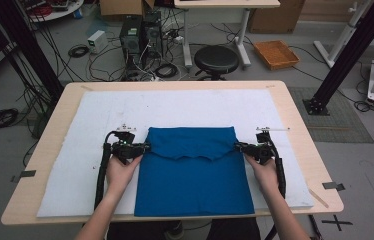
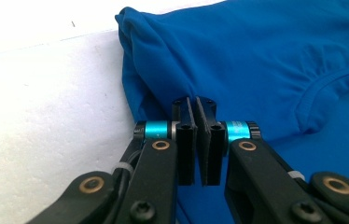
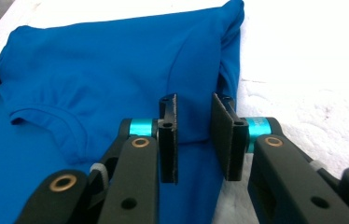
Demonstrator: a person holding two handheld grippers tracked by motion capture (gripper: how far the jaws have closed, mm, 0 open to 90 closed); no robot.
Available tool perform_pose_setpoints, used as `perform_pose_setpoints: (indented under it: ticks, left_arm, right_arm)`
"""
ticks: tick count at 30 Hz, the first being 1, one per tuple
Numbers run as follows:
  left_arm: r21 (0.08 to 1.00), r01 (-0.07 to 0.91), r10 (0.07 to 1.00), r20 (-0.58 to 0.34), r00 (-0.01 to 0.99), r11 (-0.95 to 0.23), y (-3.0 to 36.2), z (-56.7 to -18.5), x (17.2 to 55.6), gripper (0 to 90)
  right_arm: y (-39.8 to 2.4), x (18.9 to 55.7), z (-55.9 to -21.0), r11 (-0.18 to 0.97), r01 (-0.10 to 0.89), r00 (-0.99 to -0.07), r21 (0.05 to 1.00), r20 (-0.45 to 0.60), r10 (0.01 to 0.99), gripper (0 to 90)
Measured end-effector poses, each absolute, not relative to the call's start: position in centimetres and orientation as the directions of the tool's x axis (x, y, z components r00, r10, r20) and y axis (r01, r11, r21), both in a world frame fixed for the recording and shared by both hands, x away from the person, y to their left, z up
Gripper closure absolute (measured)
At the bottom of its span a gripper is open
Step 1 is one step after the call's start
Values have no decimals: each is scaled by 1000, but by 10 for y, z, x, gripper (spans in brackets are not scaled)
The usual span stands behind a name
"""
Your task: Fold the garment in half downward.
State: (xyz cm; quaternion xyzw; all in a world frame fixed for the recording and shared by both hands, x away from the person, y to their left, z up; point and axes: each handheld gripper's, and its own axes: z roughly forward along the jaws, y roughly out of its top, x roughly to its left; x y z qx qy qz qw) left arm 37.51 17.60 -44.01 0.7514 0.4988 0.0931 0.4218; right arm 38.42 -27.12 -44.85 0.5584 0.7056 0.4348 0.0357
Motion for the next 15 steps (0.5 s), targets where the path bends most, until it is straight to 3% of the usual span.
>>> perform_pose_setpoints:
  ticks: [5, 15]
  left_arm:
    - [730, 666, 824, -278, 493, -152, 176, -439, 375, 867]
    - [759, 636, 800, -292, 525, -140, 181, -428, 366, 868]
  right_arm:
    - [-268, 382, -446, 27, 737, -401, 675, 405, 822, 885]
    - [-264, 369, -431, 62, 678, -449, 732, 346, 824, 893]
